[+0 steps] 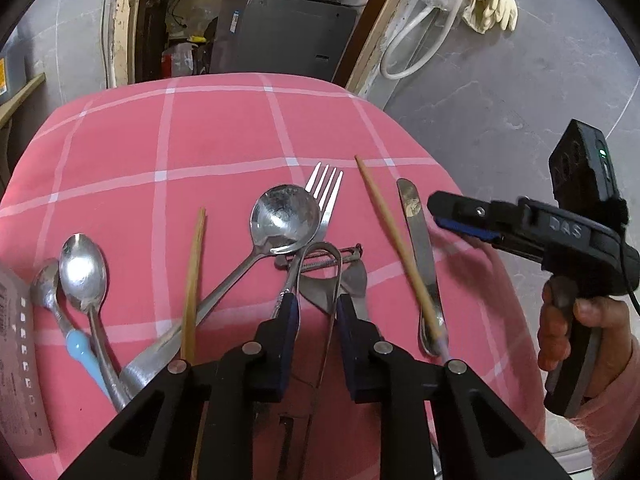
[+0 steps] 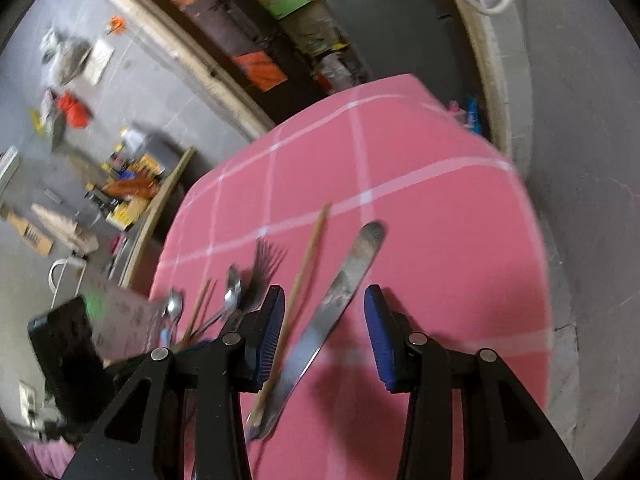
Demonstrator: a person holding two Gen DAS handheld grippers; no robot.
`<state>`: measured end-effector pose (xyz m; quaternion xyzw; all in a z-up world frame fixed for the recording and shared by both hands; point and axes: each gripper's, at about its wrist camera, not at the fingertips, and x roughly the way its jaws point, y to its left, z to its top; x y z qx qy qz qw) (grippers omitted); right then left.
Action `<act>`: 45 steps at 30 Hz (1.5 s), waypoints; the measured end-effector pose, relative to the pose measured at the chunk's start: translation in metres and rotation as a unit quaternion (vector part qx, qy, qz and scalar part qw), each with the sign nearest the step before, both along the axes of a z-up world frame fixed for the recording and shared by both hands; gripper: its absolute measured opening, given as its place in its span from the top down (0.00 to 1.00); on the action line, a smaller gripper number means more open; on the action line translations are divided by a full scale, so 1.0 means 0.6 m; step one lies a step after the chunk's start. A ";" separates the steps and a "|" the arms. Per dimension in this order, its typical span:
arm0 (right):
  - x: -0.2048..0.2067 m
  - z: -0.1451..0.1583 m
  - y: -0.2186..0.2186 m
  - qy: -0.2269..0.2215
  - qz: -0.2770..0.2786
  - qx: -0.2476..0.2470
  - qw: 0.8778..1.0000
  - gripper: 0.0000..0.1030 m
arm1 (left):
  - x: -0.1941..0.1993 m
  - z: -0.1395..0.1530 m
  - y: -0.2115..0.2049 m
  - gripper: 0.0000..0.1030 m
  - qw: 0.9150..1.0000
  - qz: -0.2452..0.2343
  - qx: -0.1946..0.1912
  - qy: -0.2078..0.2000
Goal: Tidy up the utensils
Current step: 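Lower the left gripper over the wire peeler among the utensils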
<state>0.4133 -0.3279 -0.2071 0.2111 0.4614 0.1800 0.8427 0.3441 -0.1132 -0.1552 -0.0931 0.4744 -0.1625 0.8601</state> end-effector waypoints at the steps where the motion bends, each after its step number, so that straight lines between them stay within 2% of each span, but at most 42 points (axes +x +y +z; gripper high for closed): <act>1: 0.008 -0.004 0.003 0.013 -0.007 -0.005 1.000 0.71 | 0.001 0.000 0.000 0.81 1.000 0.001 -0.003 0.002; 3: 0.020 -0.010 0.010 0.035 -0.012 -0.017 0.999 0.79 | 0.006 -0.001 0.003 0.81 1.000 0.007 -0.011 0.008; 6: 0.035 -0.015 0.033 0.051 0.001 -0.018 0.999 0.79 | 0.008 -0.002 0.005 0.81 1.000 0.013 -0.018 0.013; 9: 0.050 -0.024 0.041 0.080 0.016 0.017 0.996 0.79 | 0.005 -0.001 0.007 0.81 1.000 0.016 -0.020 0.015; 11: 0.050 -0.029 0.054 0.088 0.029 0.022 0.995 0.79 | 0.001 0.000 0.008 0.81 0.999 0.020 -0.022 0.018; 20: 0.083 -0.023 0.116 0.087 0.071 -0.040 0.993 0.79 | -0.011 -0.005 0.015 0.82 0.998 0.040 -0.041 0.026; 22: 0.086 -0.020 0.117 0.086 0.075 -0.055 0.992 0.86 | -0.013 -0.005 0.017 0.82 0.998 0.041 -0.044 0.027; 28: 0.080 -0.034 0.072 0.105 0.063 0.037 0.992 0.95 | -0.027 0.007 0.021 0.82 0.998 0.043 -0.047 0.021; 32: 0.046 -0.020 0.069 0.089 0.063 0.051 0.993 0.99 | -0.036 0.017 0.036 0.82 0.997 0.047 -0.057 0.015; 37: -0.008 -0.003 0.040 0.056 0.051 0.064 0.995 0.99 | -0.057 0.046 0.048 0.82 0.997 0.048 -0.056 -0.015; 41: -0.045 0.028 0.017 0.004 0.032 0.072 0.997 0.99 | -0.070 0.068 0.055 0.82 0.997 0.046 -0.051 -0.040; 45: -0.086 0.077 0.002 -0.056 0.022 0.073 0.996 0.99 | -0.097 0.098 0.065 0.82 0.994 0.052 -0.045 -0.081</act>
